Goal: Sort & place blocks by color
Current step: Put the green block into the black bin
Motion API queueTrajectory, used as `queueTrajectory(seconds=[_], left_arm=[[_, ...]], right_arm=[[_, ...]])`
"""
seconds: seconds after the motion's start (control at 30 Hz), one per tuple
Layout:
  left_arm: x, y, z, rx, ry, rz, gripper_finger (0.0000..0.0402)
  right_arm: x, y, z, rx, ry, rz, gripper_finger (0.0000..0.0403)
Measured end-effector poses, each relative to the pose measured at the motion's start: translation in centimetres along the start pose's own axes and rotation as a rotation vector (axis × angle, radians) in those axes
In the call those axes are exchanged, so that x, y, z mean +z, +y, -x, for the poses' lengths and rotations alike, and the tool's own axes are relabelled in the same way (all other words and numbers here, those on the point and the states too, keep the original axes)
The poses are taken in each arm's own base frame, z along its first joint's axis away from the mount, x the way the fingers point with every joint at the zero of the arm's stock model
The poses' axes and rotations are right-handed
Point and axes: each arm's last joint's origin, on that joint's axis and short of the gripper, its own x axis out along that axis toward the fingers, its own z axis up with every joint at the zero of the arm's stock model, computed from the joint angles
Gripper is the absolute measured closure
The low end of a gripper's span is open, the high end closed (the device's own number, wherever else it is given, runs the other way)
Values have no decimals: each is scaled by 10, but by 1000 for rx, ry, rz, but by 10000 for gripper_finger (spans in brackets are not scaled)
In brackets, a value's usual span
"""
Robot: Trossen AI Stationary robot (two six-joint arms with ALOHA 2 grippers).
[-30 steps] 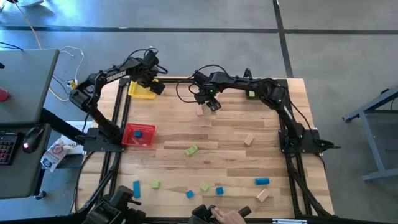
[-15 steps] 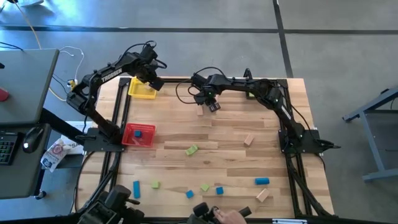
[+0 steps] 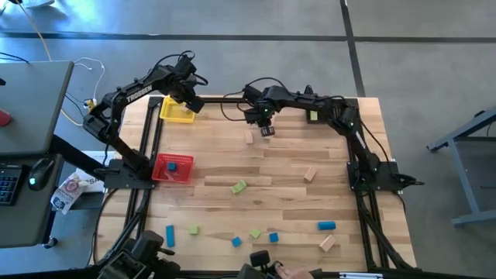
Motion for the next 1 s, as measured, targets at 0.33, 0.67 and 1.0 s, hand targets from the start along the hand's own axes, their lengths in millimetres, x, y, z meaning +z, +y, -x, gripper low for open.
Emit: queueTrajectory(seconds=[0.33,0.67,1.0], left_arm=[[0,0,0,-7,0,7,218],[0,0,0,-7,0,-2,218],[0,0,0,-7,0,-10,218]], right_arm=[[-35,-13,55,23,32,-185,315],[-78,-26,88,65,113,-375,315],[-101,-26,101,41,251,-514,315]])
